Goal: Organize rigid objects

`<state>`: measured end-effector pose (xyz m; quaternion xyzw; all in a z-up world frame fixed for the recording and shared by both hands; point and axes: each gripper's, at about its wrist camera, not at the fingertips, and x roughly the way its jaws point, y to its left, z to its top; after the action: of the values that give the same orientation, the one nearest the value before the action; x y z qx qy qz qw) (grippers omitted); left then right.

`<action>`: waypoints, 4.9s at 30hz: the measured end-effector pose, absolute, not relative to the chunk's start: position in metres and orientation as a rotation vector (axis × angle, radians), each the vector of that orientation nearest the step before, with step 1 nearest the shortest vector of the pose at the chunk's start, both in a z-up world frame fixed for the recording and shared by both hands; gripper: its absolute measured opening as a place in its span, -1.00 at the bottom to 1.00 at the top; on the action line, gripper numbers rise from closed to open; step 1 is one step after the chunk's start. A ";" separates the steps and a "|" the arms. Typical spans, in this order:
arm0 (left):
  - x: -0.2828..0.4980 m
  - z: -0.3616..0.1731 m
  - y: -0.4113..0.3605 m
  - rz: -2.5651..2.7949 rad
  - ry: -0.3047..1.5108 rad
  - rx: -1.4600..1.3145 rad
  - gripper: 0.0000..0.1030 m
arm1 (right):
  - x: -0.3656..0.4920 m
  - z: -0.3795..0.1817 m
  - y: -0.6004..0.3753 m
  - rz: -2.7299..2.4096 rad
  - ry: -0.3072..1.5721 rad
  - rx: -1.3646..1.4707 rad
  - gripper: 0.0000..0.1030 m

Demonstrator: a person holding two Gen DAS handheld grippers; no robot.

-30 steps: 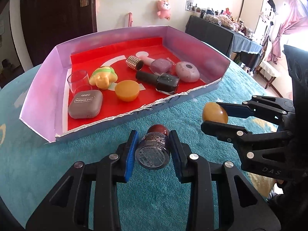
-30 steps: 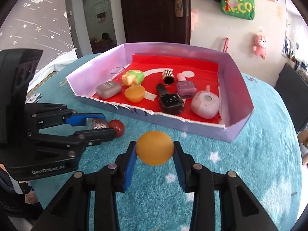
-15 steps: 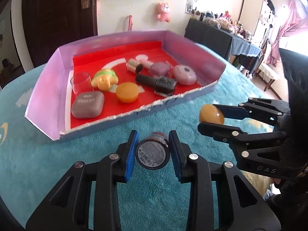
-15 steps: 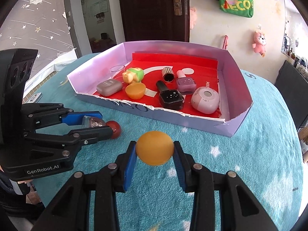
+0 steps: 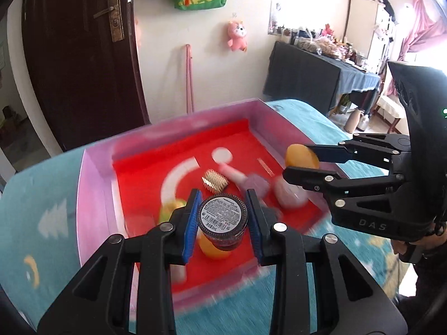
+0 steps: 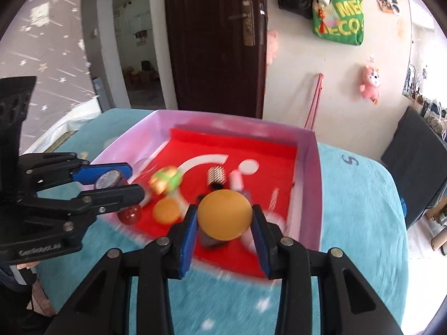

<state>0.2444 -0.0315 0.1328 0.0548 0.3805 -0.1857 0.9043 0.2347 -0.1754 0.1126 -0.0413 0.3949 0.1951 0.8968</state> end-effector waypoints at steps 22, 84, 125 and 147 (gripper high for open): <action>0.366 0.095 -0.040 -0.249 0.847 0.131 -0.43 | 0.358 0.072 -0.159 0.246 1.052 -0.234 -0.23; 0.331 0.086 -0.013 -0.257 0.993 0.093 0.32 | 0.362 0.057 -0.145 0.235 1.154 -0.293 -0.01; 0.219 0.073 0.015 -0.062 0.595 0.027 0.80 | 0.247 0.074 -0.175 0.169 0.672 -0.062 1.00; 0.223 0.068 0.018 -0.030 0.627 0.011 0.80 | 0.243 0.070 -0.174 0.141 0.655 -0.081 1.00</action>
<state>0.2227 0.0185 0.0682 0.0056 0.3083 -0.0150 0.9512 0.2429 -0.1741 0.0702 -0.0399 0.3212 0.0691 0.9436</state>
